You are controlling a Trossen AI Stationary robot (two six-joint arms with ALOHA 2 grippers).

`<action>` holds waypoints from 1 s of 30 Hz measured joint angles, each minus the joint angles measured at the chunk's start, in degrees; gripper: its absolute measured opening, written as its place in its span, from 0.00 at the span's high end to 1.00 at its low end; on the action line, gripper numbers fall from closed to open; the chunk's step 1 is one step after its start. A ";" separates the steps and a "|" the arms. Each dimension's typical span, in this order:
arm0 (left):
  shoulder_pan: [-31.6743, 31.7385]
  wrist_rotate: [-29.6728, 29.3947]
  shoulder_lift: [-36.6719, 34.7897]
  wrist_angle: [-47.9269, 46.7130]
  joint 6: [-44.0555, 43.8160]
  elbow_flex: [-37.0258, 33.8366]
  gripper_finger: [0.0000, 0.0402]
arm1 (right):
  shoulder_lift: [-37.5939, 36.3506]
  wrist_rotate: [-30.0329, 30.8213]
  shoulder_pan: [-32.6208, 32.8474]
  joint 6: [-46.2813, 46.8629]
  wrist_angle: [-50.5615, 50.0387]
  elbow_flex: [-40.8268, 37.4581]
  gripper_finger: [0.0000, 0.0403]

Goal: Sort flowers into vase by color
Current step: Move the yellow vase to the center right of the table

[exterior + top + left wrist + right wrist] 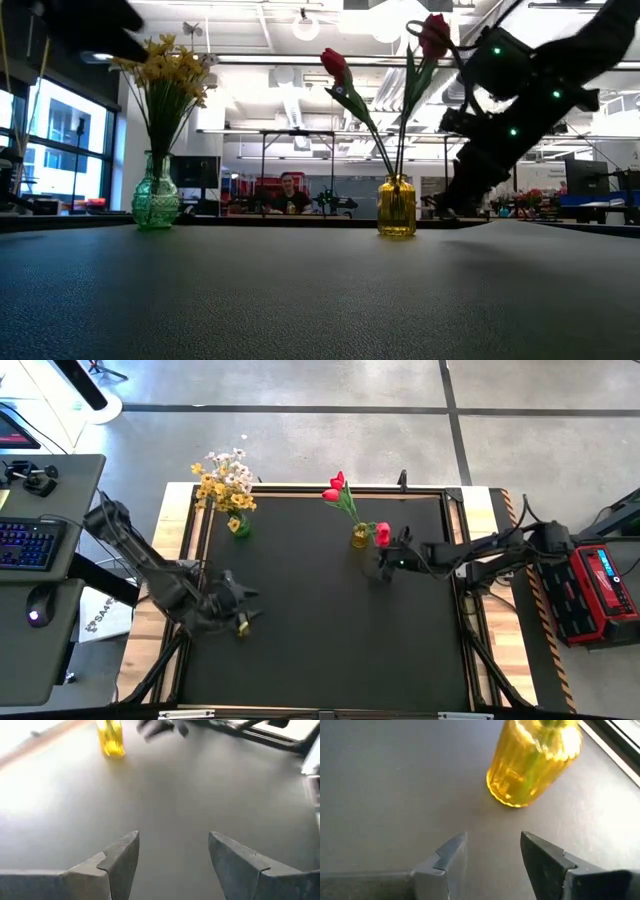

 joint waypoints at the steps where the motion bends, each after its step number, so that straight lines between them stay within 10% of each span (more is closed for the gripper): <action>1: -0.01 -2.85 1.80 1.34 2.44 0.01 0.44 | 0.02 -0.76 -0.50 -0.96 -1.34 0.84 0.58; 5: 1.59 -12.98 8.61 1.77 0.50 0.01 0.44 | 0.02 -4.13 -2.80 -1.67 -9.94 6.51 0.54; 15: 7.01 -8.22 22.08 3.34 -6.87 -0.03 0.44 | 0.00 -11.15 -10.52 -14.80 -12.84 10.33 0.22; 24: 6.90 -7.80 26.56 7.45 -7.92 -0.05 0.44 | 0.00 -14.68 -11.32 -11.60 18.02 -2.07 0.22; 30: 6.74 -8.62 26.46 7.35 -7.27 -0.05 0.44 | 0.60 -5.75 -8.68 -3.15 33.17 -9.24 0.26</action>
